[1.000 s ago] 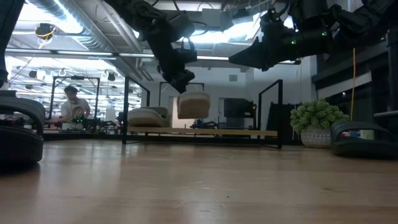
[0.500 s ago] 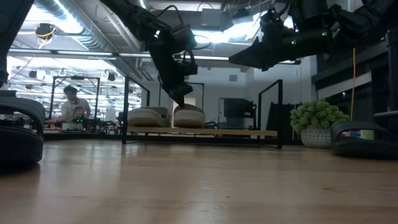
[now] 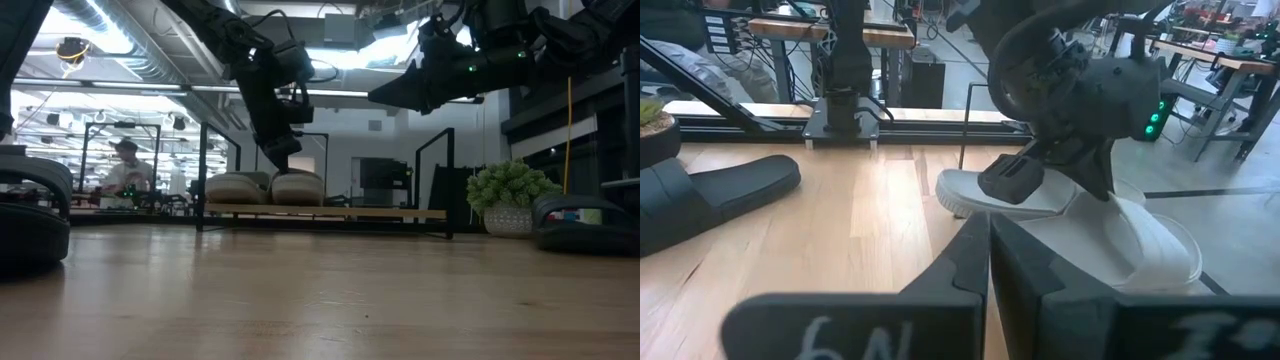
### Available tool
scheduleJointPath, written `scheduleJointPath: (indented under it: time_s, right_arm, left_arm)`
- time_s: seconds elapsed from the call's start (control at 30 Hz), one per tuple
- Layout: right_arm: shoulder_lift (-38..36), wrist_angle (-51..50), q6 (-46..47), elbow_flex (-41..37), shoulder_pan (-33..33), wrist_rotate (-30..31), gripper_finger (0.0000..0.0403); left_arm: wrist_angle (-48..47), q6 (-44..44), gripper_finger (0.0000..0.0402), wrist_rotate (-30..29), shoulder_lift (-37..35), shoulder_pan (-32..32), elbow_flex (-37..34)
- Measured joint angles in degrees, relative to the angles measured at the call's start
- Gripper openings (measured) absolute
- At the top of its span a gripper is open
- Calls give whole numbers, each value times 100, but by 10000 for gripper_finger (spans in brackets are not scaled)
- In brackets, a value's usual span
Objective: Pick and place slides into the shelf
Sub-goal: Put the gray slide on the shelf
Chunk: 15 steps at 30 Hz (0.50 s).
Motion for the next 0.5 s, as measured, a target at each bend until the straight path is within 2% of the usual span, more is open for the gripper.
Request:
scheduleJointPath:
  time_s: [0.5]
  right_arm:
    - [0,-7,11,0,0,1,16]
  left_arm:
    - [-153,437,0,-87,0,8,4]
